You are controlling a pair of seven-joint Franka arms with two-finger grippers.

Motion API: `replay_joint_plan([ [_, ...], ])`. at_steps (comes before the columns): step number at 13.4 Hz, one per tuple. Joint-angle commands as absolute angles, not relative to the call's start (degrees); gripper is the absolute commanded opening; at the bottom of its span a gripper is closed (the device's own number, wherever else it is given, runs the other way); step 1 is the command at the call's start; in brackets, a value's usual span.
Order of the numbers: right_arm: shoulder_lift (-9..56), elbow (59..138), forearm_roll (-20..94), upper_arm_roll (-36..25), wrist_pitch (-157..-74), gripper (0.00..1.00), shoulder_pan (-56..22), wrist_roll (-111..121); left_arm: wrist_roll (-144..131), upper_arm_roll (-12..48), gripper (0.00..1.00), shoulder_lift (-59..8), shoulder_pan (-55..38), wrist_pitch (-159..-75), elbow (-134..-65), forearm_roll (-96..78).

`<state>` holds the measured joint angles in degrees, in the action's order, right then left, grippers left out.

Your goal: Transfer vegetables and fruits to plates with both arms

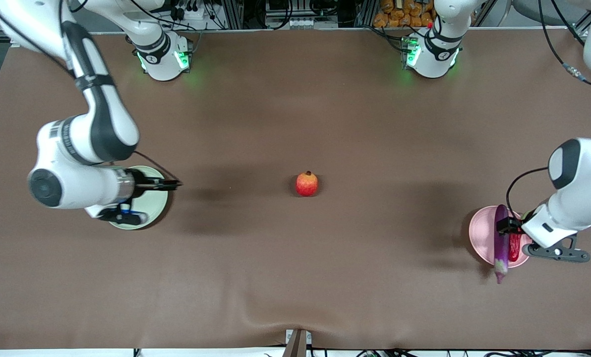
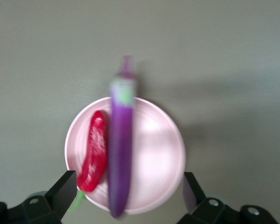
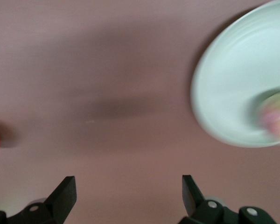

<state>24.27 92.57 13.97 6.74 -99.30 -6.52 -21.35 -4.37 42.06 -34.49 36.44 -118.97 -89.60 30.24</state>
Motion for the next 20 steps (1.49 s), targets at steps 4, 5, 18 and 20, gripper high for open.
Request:
replay_joint_plan([
  [4,27.1,90.0,22.7,6.2,-105.1,1.0,-17.7,-42.9,-8.0,46.8,1.0,-18.0,36.5,-104.9,-90.4,21.0],
  [5,28.7,89.9,24.6,6.2,-108.0,1.0,-19.4,-46.1,-9.7,47.0,1.0,-15.4,36.5,-102.7,-89.6,18.0],
  [18,44.3,86.0,29.4,5.6,-136.1,1.0,-35.3,-62.5,-8.9,15.9,1.0,-4.4,8.4,-87.4,-80.9,4.9],
  [20,45.3,85.4,29.6,5.6,-137.5,1.0,-35.4,-62.5,-10.2,7.6,1.0,0.2,-0.3,-87.2,-86.5,4.0],
])
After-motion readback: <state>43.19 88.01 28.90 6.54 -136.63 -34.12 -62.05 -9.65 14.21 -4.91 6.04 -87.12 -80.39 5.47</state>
